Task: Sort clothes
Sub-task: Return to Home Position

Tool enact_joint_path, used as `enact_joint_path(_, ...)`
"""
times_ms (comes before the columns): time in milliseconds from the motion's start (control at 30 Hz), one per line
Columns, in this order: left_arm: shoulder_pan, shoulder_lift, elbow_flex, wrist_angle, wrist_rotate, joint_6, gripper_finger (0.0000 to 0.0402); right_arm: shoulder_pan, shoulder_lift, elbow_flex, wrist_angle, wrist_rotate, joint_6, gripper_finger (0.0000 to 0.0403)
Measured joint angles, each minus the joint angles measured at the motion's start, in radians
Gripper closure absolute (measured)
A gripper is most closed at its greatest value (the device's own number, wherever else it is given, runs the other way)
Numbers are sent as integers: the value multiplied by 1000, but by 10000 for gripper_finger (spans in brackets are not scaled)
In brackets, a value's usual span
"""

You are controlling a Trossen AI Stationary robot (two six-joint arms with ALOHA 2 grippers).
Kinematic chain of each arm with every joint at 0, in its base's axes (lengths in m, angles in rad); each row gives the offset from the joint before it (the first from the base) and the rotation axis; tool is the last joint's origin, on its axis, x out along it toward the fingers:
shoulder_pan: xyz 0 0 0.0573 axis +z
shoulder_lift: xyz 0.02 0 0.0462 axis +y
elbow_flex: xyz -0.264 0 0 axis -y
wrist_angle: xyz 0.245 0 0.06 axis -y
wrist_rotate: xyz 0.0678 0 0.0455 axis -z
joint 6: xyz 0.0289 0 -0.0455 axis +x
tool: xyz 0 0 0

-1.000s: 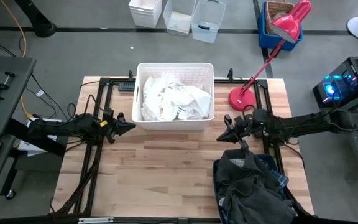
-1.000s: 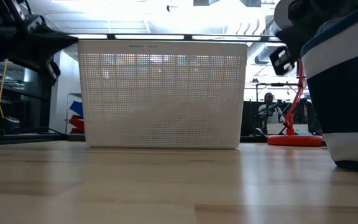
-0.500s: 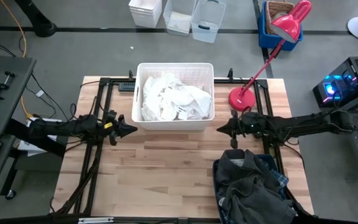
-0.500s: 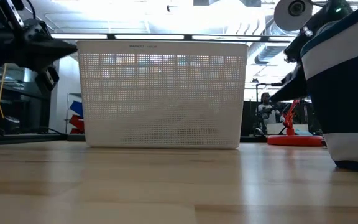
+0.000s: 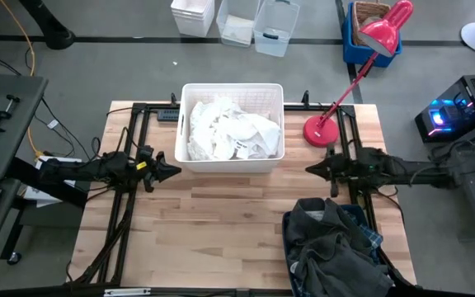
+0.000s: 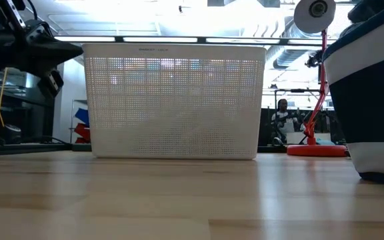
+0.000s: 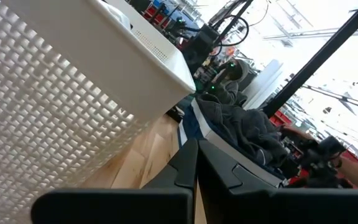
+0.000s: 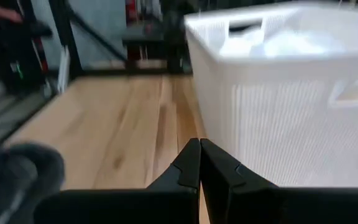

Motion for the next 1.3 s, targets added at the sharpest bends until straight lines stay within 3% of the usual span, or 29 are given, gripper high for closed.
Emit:
enact_joint_path(200,1,0,0,0,0,0,401,-3,-196,0,-3,0,0,402)
enact_joint_path(333,1,0,0,0,1,0,401,-8,-194,-6,50,3,0,402)
enact_joint_path(500,1,0,0,-1,2,0,401,-4,-196,-208,398,8,0,402)
enact_joint_path(667,0,0,0,-1,2,0,401,-7,-196,-203,209,1,0,402)
enact_joint_path(1300,0,6,0,-1,-3,0,401,-8,-190,-203,210,0,0,402)
